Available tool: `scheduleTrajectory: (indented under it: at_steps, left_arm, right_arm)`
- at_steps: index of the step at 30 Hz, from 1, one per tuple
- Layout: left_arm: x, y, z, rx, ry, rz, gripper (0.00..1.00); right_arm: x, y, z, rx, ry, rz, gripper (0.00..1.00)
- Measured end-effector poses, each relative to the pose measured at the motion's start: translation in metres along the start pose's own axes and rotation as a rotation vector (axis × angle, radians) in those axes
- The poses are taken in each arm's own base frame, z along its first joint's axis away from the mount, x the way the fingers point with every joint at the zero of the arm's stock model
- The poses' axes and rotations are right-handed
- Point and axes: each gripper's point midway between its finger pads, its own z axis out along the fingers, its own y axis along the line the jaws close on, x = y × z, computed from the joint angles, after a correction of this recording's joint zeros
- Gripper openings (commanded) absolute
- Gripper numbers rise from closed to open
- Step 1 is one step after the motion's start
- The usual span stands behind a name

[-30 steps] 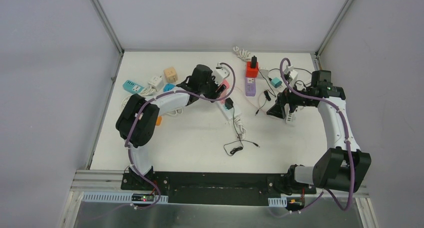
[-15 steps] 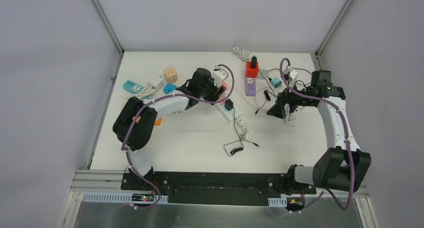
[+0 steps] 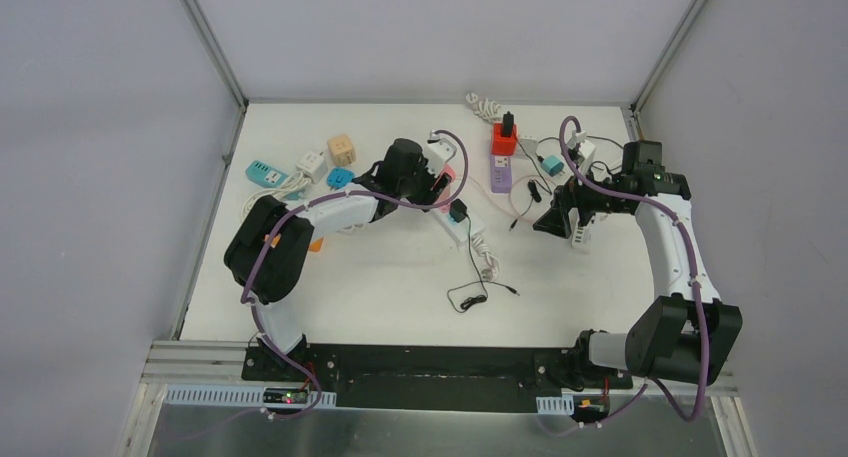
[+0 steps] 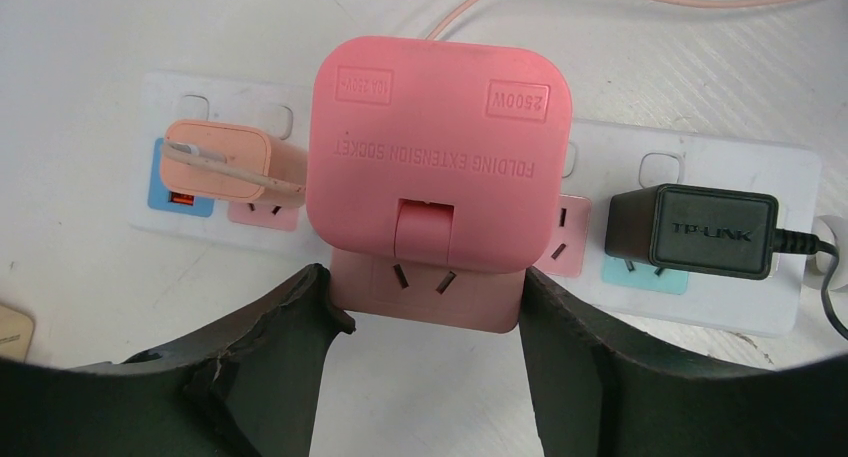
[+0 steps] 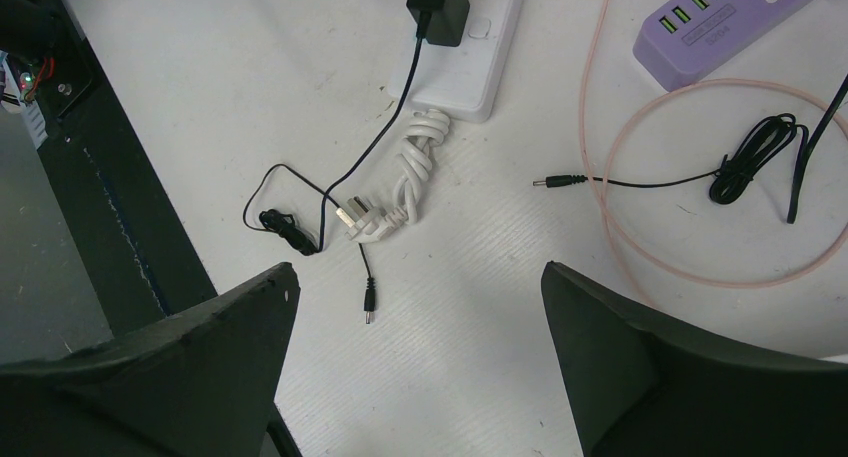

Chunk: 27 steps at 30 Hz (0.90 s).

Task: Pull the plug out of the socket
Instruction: Move the socket to the center of the board.

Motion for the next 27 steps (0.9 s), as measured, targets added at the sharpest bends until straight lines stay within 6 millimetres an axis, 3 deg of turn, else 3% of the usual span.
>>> scheduleTrajectory:
  at_steps: [7, 13, 20, 27]
  left_arm:
    - [0.0004, -0.0008, -0.0011, 0.0, 0.0, -0.014, 0.07]
    - [0.0004, -0.001, -0.0011, 0.0, 0.0, -0.019, 0.18]
    - [0.0002, -0.0012, -0.0014, 0.0, 0.0, -0.024, 0.49]
    - [0.0014, -0.0016, -0.0031, 0.0, 0.001, -0.028, 0.74]
  right_arm:
    - [0.0, 0.0, 0.0, 0.0, 0.0, 0.0, 0.95]
    - [0.0001, -0.0001, 0.0, 0.001, 0.001, 0.0, 0.95]
    - [0.0002, -0.0003, 0.0, 0.001, 0.001, -0.002, 0.95]
    - [0.0011, -0.0013, 0.0004, 0.002, 0.005, -0.003, 0.95]
